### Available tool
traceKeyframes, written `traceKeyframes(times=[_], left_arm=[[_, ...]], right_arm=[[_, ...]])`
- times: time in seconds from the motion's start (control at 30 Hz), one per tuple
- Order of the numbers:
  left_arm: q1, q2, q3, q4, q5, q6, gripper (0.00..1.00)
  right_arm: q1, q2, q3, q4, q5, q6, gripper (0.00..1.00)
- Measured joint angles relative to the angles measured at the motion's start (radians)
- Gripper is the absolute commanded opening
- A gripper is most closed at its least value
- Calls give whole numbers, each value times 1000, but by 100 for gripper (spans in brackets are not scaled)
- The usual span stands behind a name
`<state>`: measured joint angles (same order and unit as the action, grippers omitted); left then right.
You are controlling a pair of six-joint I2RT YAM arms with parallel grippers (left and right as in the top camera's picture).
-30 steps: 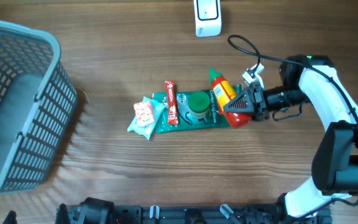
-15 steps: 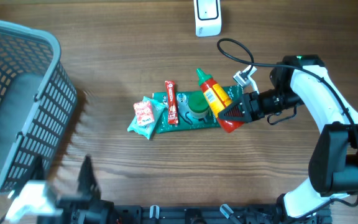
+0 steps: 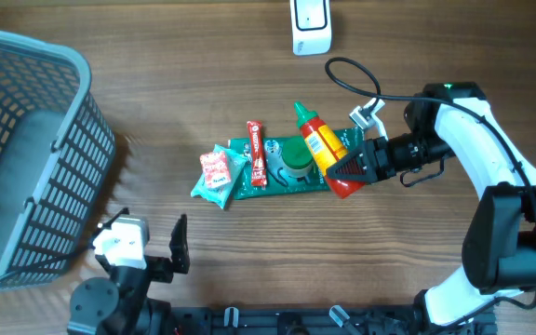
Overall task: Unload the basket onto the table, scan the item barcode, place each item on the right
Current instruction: 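Lift the sriracha bottle and carry it to the white scanner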
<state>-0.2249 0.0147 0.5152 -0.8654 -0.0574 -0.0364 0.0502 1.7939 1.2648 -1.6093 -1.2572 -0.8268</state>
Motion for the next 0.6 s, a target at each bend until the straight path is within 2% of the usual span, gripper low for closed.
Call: traceKeyframes(times=[0.1, 0.27, 0.33, 0.43, 0.6], left_arm=[[0, 0, 0, -134, 4, 0, 100], [0, 0, 0, -167, 4, 0, 100], [0, 0, 0, -167, 4, 0, 100], [0, 0, 0, -167, 4, 0, 100], [0, 0, 0, -167, 4, 0, 100]], right_arm=[[0, 0, 0, -2, 0, 32, 31], [0, 0, 0, 10, 6, 44, 31], [0, -1, 0, 66, 18, 48, 31], [0, -5, 37, 264, 79, 100, 32], [1, -8, 79, 772, 311, 423, 31]])
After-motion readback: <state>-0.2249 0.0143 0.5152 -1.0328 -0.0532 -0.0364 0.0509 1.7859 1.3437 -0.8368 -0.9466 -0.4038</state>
